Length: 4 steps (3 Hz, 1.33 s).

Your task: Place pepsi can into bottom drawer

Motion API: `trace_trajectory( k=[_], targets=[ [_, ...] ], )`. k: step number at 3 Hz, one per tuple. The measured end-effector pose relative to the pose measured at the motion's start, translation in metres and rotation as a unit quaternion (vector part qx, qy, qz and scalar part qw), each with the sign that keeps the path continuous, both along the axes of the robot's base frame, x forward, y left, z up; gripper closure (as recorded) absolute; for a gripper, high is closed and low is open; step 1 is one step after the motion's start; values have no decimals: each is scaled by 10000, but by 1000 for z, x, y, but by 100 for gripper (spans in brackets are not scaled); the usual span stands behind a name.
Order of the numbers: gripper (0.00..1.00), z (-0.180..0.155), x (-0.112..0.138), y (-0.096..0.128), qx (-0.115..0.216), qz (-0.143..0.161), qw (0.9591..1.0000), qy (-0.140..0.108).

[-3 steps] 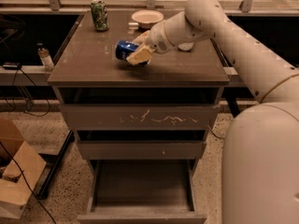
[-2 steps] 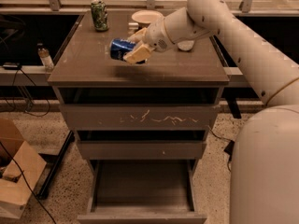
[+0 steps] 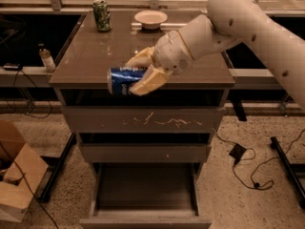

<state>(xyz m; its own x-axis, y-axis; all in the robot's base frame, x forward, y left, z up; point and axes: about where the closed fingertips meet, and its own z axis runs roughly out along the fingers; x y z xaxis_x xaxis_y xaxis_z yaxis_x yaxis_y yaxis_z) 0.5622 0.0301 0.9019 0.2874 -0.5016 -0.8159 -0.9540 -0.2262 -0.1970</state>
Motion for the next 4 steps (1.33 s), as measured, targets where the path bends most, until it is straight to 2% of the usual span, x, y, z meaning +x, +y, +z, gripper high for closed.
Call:
trace_trajectory(
  k=[1, 2, 3, 4],
  targets=[
    [100, -35, -55, -20, -227, 10, 9977, 637],
    [100, -76, -94, -37, -52, -384, 9914, 1251],
    [100, -152, -104, -39, 335, -1035, 9760, 1887],
    [100, -181, -97, -36, 401, -1364, 9696, 1993]
  ],
)
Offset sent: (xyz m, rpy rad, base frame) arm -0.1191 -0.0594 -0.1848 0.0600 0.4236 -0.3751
